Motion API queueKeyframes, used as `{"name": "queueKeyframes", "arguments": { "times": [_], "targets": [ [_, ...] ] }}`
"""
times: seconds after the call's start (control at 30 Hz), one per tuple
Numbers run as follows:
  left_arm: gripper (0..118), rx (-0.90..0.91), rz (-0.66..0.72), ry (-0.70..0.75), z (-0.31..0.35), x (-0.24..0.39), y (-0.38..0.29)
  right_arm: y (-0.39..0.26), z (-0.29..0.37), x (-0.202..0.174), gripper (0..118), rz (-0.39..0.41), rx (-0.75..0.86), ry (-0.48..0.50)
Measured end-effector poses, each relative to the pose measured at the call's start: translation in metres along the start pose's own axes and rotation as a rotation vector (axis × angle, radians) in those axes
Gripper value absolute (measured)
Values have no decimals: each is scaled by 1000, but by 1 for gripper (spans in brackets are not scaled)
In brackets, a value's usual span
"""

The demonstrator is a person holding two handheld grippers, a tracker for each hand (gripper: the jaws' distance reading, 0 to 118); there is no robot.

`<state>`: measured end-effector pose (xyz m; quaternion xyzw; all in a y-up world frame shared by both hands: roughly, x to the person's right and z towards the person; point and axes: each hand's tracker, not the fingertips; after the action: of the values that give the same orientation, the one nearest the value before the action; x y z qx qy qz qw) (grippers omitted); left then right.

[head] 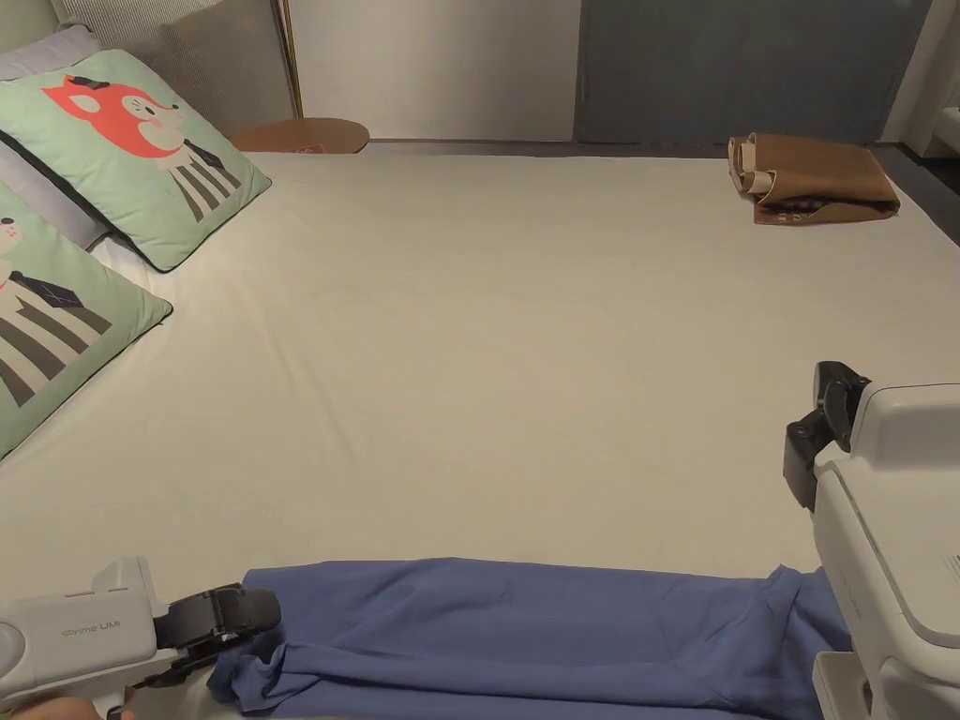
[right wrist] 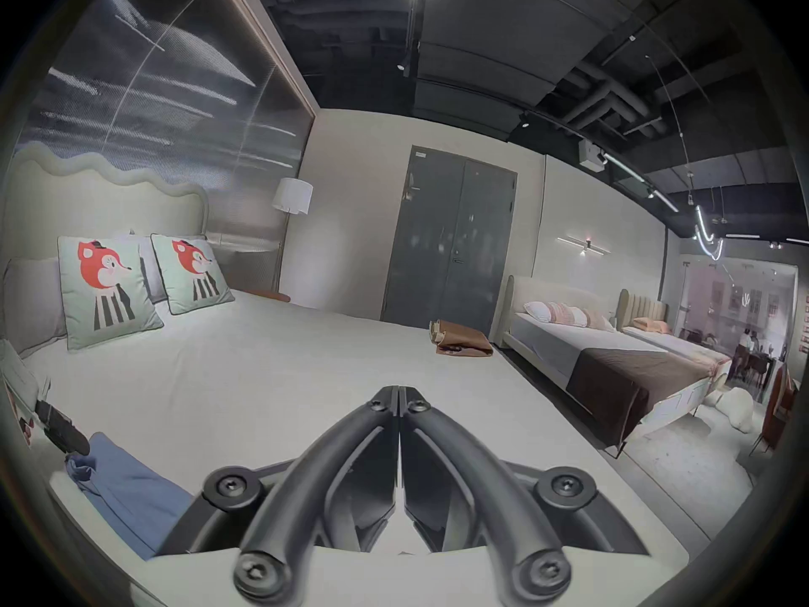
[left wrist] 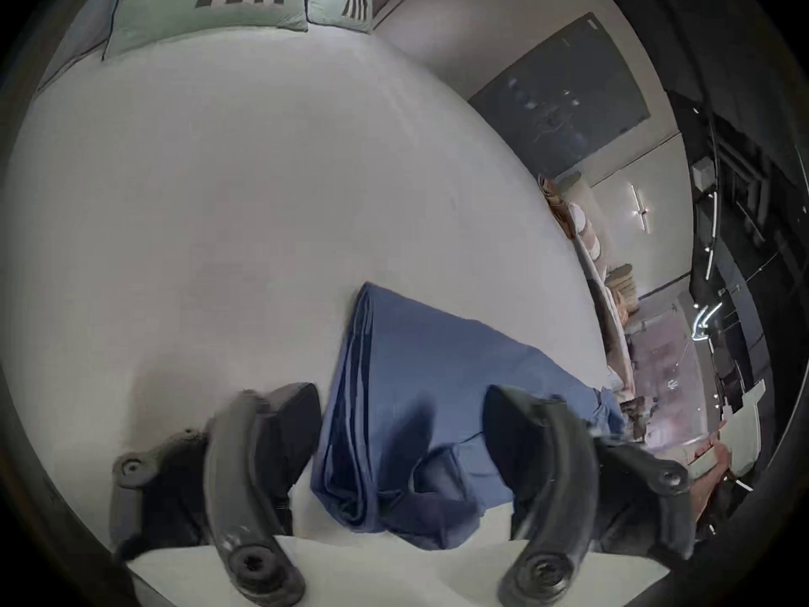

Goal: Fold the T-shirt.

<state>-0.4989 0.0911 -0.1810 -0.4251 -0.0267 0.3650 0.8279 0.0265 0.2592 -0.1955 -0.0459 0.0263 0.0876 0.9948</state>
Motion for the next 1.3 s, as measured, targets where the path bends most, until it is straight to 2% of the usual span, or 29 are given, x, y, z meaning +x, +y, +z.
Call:
{"name": "queueKeyframes", "arguments": {
  "times": [0.03, 0.1, 0.13, 0.17, 0.2, 0.3, 0.4, 0.47, 0.57, 0.73, 0.9, 1.07, 1.3],
  "targets": [
    [59, -4, 1, -6, -3, 2, -3, -1, -1, -1, 0, 5, -5, -2],
    [56, -7, -18, 15, -6, 14, -7, -3, -4, 1, 0, 2, -14, 2],
    [44, -8, -23, 14, -8, 16, -8, -2, -2, 1, 0, -2, -18, 2],
    [7, -5, -24, 15, -9, 19, -10, -2, -2, 2, 0, -5, -21, 1],
    [5, 22, -33, 27, -8, 24, -13, -3, -2, 3, 0, -7, -25, -1],
    [5, 6, -45, 20, -13, 26, -9, -4, -2, 7, 0, -16, -30, -9],
    [4, 28, -138, 72, -7, 43, -16, -6, -4, 12, 0, -24, -35, -16],
    [4, 50, -145, 39, 6, 54, -17, -5, -4, 15, 0, -32, -34, -14],
    [3, 116, -217, 83, 23, 50, -1, -7, -7, 17, 0, -32, -28, -16],
    [3, 168, -238, 128, 59, 59, 8, -2, 1, 17, 0, -43, -15, -5],
    [3, 166, -219, 211, 67, 58, 13, -3, 4, 17, 0, -44, -7, 6],
    [3, 113, -281, 162, 39, 102, -2, -3, 8, 21, 0, -39, -4, 1],
    [3, -31, -349, 5, -36, 180, -44, -6, 21, 35, 0, -60, 3, -20]
  ]
}}
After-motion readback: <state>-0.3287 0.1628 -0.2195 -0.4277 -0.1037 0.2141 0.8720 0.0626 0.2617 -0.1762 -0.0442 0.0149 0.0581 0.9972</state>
